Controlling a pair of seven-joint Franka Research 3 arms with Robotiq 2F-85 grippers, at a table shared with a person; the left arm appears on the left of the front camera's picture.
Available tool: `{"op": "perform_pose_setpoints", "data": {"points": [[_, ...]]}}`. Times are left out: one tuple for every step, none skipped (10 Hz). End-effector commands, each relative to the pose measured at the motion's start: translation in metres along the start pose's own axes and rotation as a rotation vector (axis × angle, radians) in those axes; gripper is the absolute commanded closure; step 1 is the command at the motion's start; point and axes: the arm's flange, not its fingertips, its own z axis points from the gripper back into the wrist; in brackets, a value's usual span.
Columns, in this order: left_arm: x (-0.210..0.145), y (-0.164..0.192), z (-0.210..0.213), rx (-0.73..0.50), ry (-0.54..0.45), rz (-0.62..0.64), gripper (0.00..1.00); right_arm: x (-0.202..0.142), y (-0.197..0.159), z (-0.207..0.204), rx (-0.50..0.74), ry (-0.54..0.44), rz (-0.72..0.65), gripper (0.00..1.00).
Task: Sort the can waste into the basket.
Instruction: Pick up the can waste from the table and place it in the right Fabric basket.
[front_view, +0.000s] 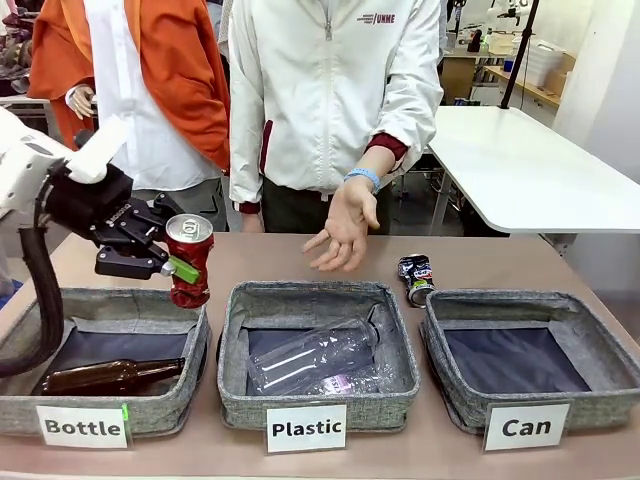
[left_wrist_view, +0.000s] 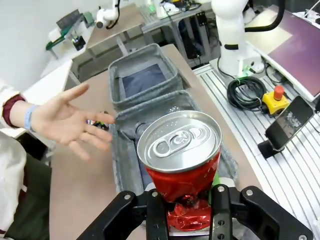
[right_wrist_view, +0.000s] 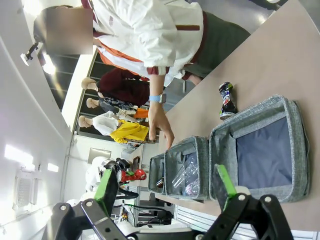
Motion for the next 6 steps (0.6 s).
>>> {"op": "perform_pose_setpoints", "data": {"points": [[-0.006,-0.003,0.003,0.027,0.004,0.034,0.73,0.002,0.001,-0.001,0.028,-0.016,0.024,0.00],[-0.003,-0.003,0.001,0.041,0.012,0.064,0.73,0.002,0.001,-0.001,0.028,-0.016,0.024,0.00],[0.002,-0.005,-0.005,0.059,0.018,0.103,0.73,0.002,0.001,-0.001,0.028,-0.016,0.024,0.00],[0.012,-0.009,-0.018,0.091,0.031,0.111,0.73,0.002,0.001,-0.001,0.028,-0.016,0.024,0.00],[0.025,-0.008,-0.036,0.103,0.047,0.085,0.73,0.002,0.001,-0.001,0.028,-0.016,0.024,0.00],[0.040,0.005,-0.057,0.085,0.059,0.050,0.73,0.002,0.001,-0.001,0.028,-0.016,0.024,0.00]]}}
